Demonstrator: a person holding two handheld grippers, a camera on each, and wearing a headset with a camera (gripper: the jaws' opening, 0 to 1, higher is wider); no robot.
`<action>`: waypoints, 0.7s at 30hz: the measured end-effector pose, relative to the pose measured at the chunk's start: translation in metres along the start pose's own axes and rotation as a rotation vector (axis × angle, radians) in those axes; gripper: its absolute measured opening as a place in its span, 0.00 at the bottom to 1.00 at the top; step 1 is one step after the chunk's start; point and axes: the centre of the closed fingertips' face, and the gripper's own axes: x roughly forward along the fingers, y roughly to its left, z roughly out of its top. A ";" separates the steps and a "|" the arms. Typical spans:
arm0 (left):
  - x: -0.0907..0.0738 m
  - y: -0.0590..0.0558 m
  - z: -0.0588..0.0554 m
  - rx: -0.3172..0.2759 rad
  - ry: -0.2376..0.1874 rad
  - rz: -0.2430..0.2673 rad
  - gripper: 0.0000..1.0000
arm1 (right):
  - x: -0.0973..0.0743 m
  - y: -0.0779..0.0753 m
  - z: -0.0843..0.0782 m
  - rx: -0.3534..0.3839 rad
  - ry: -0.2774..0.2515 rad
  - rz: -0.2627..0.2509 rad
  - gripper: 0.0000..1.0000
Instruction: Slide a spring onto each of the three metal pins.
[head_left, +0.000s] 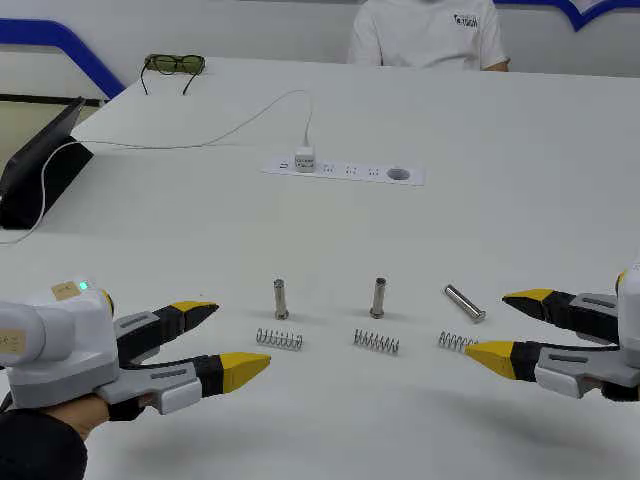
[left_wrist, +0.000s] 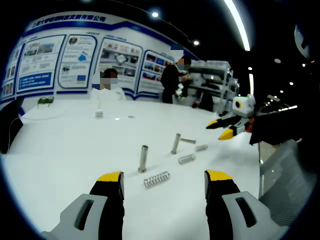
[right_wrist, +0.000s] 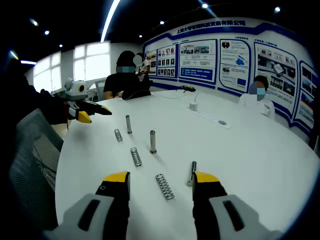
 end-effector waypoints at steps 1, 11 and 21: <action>0.000 0.000 0.000 -0.001 -0.001 0.000 0.66 | 0.000 0.000 0.000 0.000 -0.001 0.000 0.51; 0.000 0.001 0.000 -0.001 -0.001 0.003 0.68 | -0.001 0.000 0.001 -0.007 -0.004 0.006 0.53; -0.001 0.002 0.000 -0.002 -0.001 0.010 0.70 | 0.001 0.000 0.002 -0.015 -0.003 0.012 0.54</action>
